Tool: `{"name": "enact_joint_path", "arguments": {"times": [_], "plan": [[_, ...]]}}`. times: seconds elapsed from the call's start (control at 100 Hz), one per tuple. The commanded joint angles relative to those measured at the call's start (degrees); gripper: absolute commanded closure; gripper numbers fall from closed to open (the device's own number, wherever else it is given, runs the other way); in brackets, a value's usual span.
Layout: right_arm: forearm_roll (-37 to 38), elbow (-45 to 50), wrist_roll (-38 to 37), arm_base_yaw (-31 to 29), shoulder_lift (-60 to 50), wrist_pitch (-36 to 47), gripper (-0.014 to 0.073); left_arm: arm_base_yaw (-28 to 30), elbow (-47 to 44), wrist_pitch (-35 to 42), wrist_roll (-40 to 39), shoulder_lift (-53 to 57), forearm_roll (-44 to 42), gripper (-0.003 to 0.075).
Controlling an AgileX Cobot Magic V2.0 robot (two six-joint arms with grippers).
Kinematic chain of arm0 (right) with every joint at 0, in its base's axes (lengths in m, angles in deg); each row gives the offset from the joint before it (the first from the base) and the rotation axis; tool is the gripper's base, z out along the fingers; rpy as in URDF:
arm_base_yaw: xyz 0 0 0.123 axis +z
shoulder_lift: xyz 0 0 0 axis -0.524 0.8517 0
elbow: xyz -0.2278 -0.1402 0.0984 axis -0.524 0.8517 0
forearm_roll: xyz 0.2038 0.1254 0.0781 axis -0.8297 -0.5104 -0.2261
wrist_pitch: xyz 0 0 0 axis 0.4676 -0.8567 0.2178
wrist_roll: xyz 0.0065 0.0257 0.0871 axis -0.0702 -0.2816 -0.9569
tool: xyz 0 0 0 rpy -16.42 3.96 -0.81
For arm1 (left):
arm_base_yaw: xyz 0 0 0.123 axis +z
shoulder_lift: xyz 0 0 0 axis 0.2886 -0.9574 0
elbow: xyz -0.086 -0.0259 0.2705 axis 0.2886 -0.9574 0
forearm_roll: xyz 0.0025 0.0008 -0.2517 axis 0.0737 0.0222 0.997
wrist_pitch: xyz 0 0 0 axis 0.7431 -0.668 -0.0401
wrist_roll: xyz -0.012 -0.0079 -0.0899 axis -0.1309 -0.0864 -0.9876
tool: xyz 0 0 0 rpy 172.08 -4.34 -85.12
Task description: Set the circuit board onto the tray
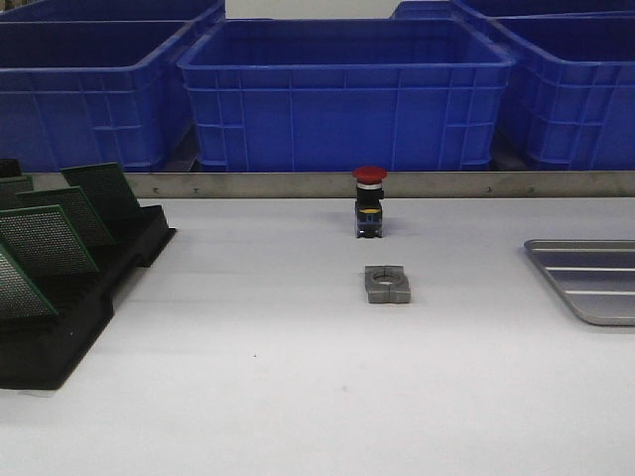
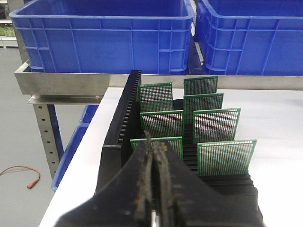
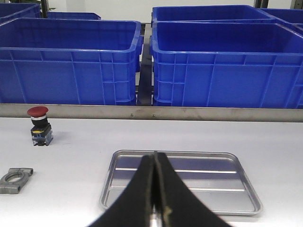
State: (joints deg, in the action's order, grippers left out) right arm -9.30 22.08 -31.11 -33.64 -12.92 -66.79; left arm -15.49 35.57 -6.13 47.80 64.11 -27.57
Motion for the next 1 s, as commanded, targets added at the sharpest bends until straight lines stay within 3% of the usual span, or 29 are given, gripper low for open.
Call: {"name": "enact_joint_path", "arguments": {"times": [0.0, 0.61, 0.99], "plan": [[0.27, -0.73, 0.21, 0.17, -1.60, 4.23, 0.0655, 0.08, -2.75, 4.47, 0.22, 1.76, 0.05, 0.0741], [0.27, -0.73, 0.21, 0.17, -1.60, 4.23, 0.0655, 0.08, -1.23, 10.19, 0.22, 1.76, -0.05, 0.0741], [0.27, -0.73, 0.21, 0.17, -1.60, 4.23, 0.0655, 0.08, 14.17, -3.75, 0.22, -1.65, -0.05, 0.0741]]}}
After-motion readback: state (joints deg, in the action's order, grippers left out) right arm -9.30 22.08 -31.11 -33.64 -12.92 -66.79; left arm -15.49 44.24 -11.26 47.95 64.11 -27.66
